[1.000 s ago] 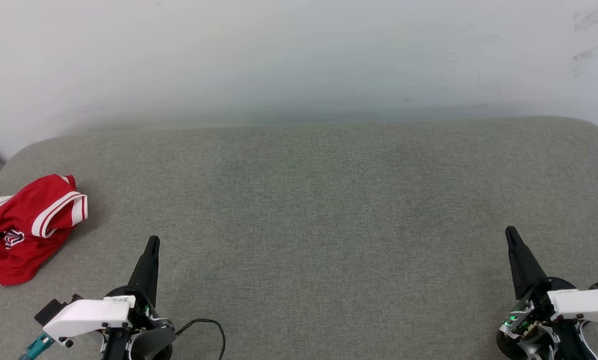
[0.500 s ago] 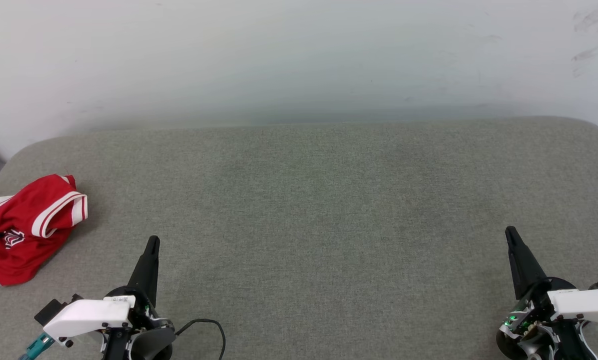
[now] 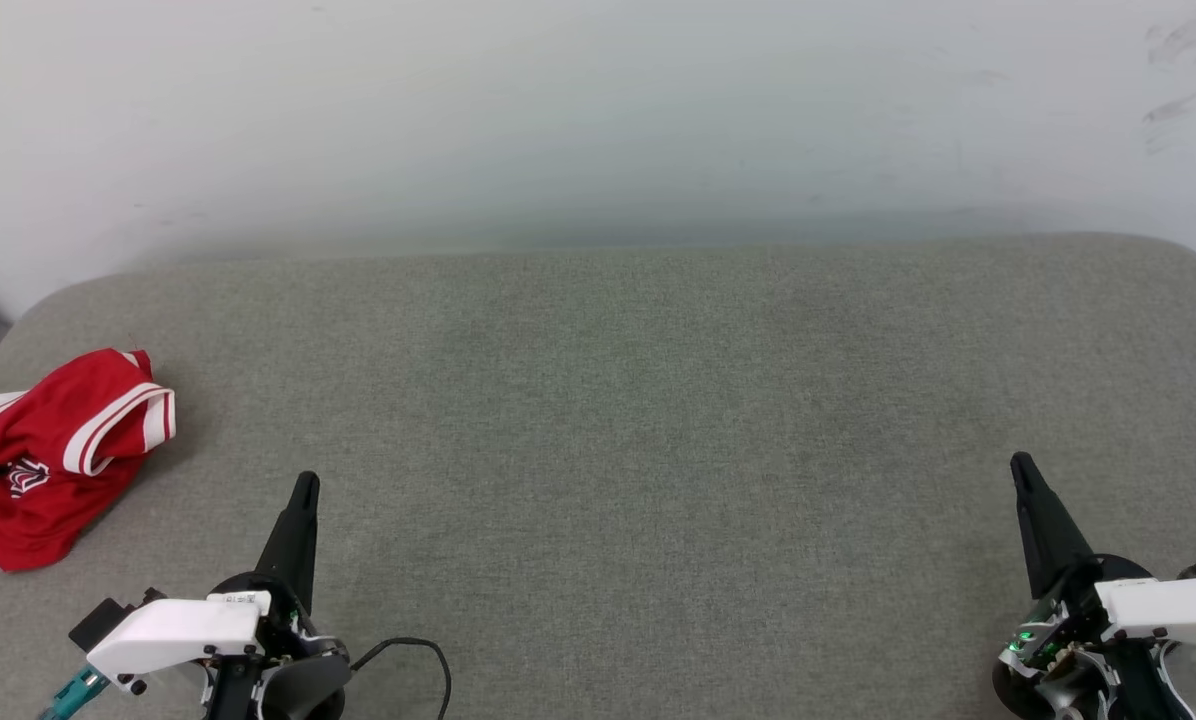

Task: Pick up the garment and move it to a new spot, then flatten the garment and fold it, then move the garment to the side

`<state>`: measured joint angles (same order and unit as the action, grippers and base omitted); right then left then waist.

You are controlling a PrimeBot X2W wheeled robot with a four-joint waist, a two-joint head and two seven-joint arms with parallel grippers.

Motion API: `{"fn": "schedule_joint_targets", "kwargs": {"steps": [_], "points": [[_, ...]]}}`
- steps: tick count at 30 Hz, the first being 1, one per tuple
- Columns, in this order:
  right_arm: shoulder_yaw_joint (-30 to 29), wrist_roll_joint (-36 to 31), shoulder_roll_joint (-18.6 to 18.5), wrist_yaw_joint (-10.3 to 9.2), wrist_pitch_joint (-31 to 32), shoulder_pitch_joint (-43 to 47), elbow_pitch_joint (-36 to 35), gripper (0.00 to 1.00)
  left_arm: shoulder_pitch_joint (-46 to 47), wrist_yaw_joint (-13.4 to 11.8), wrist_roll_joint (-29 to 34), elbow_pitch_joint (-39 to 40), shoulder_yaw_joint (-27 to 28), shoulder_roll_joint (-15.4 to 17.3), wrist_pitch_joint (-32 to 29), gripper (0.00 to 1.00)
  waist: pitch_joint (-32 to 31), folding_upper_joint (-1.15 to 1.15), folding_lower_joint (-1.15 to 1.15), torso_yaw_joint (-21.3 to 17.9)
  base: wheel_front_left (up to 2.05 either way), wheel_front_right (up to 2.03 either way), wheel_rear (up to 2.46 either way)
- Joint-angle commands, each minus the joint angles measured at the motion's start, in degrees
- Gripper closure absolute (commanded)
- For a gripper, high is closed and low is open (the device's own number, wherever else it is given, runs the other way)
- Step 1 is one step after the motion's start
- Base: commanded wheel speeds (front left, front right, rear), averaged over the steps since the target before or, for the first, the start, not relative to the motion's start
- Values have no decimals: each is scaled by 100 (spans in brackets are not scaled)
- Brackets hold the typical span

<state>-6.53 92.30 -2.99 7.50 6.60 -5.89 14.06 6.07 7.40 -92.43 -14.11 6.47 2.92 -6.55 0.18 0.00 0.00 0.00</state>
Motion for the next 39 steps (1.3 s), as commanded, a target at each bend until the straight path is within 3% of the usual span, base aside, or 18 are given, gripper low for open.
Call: {"fn": "schedule_joint_targets", "kwargs": {"steps": [1, 16, 31, 39], "points": [[0, 0, 0, 0, 0, 0, 0, 0, 0, 0, 0, 0, 0, 0, -1, 0, 0, 0, 0, 0, 0, 0, 0], [157, -443, 4, -1, -327, 260, 45, 0, -301, 0, 200, 47, -153, -15, 338, 0, 12, 0, 0, -7, 0, 0, 0], [-90, -2032, 6, -1, -728, 251, -162, 0, -450, 3, 1137, 281, 190, -11, 736, 0, 23, 0, 0, -15, 0, 0, 0], [26, -3443, 6, -1, -902, 240, -536, 0, -446, 4, 1835, 474, 563, -9, 909, 0, 30, 0, 0, -21, 0, 0, 0]]}}
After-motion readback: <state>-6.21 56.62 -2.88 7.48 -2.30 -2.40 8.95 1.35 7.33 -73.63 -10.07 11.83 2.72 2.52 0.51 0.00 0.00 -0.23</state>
